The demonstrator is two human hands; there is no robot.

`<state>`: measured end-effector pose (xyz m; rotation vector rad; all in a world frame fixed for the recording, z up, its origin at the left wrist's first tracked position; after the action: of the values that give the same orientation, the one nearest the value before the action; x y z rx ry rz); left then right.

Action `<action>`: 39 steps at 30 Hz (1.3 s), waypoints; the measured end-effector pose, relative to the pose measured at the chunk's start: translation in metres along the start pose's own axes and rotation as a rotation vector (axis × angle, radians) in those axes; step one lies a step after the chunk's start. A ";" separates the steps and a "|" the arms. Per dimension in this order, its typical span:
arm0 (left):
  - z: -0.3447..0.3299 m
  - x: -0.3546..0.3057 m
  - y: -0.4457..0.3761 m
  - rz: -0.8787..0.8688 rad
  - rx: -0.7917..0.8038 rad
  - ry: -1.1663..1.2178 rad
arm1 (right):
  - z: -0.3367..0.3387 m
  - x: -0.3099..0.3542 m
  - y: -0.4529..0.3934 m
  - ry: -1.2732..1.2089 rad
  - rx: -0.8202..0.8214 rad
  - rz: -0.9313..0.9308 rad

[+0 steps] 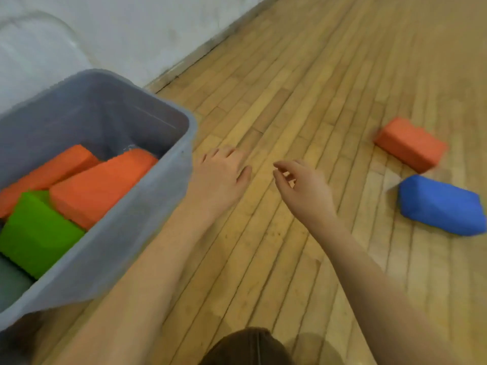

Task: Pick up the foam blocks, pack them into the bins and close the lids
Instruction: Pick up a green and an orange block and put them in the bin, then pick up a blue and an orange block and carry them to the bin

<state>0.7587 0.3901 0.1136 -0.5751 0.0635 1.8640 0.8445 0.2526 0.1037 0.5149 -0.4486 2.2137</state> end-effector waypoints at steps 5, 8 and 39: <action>-0.050 -0.093 -0.072 -0.162 0.151 0.140 | 0.074 -0.097 -0.001 0.075 -0.059 -0.241; -0.080 -0.158 -0.105 -0.260 0.223 0.180 | 0.119 -0.154 0.002 0.101 -0.131 -0.364; -0.522 -0.369 -0.172 -0.231 0.428 0.466 | 0.082 -0.622 0.016 0.440 -0.072 -0.270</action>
<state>1.1920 -0.0333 -0.1519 -0.6698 0.6600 1.4048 1.2198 -0.1881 -0.1384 0.0377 -0.2085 1.9654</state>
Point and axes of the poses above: each hand's wrist, its own y-axis away from the middle knuckle, its own z-axis out of the back of the hand, x = y × z, the point moved 4 cm from there along -y, towards the middle knuckle, and after that the axes turned 3 degrees about y, right-handed, at the moved point
